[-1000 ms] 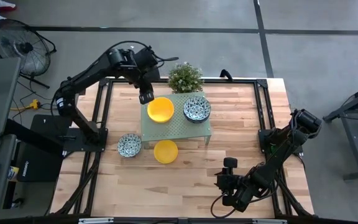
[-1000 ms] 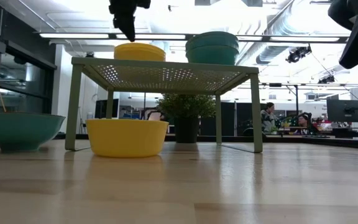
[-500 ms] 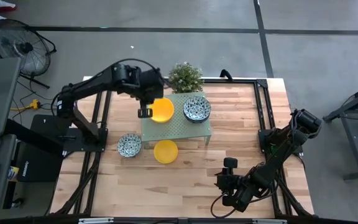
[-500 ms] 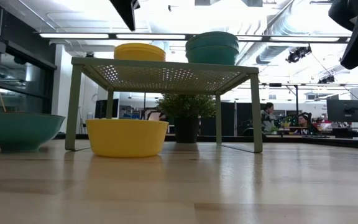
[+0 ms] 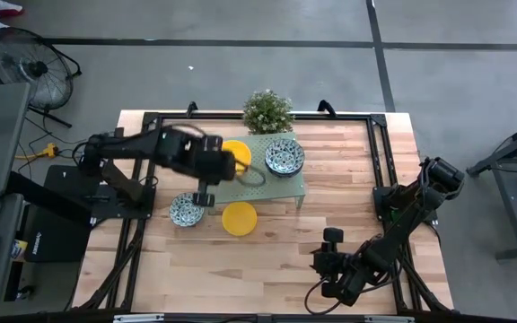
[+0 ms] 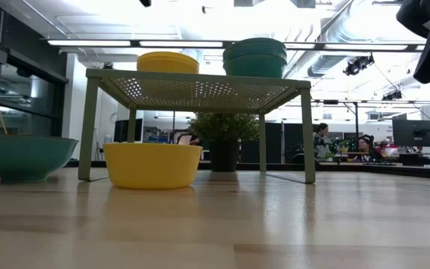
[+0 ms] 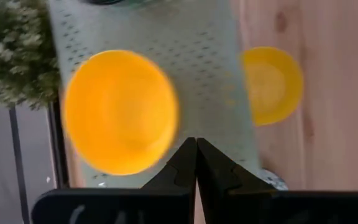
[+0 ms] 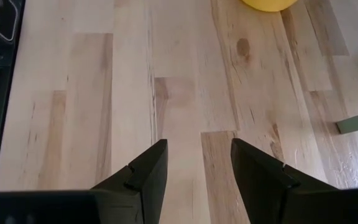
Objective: Pick & Place Mini bowls
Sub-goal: Stack the yellow bowl on top of the yellow bowl on the shelf
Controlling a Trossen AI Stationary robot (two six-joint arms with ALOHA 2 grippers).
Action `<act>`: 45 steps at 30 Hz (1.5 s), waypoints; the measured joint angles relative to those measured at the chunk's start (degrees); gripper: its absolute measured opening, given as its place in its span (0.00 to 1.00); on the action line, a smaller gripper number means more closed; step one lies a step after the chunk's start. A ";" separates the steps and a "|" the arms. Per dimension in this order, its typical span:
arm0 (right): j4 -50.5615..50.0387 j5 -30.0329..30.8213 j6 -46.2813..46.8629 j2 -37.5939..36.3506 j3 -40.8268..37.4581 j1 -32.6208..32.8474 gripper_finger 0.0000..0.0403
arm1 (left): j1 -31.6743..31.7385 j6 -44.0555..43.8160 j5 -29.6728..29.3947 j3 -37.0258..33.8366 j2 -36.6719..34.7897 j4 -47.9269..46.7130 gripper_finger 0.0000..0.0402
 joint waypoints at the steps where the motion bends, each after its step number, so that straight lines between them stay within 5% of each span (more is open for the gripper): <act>1: 0.00 -0.10 0.04 0.00 0.00 0.09 0.41 | -1.45 -0.93 -0.17 -0.34 0.00 0.05 0.00; 9: -0.02 0.02 0.18 0.00 0.00 0.28 0.41 | -11.44 -8.11 -0.31 -6.29 0.00 2.31 0.00; 19: -0.02 -0.02 0.16 0.00 0.00 0.28 0.41 | -17.66 -9.05 -0.41 -18.83 0.00 19.46 0.00; 31: 0.00 -0.26 0.27 0.00 0.00 0.28 0.41 | -18.10 -7.03 0.63 -34.26 0.00 40.98 0.00; 45: 0.01 -0.31 0.33 0.00 0.00 0.28 0.41 | -18.03 -7.30 0.41 -40.08 0.23 49.72 0.00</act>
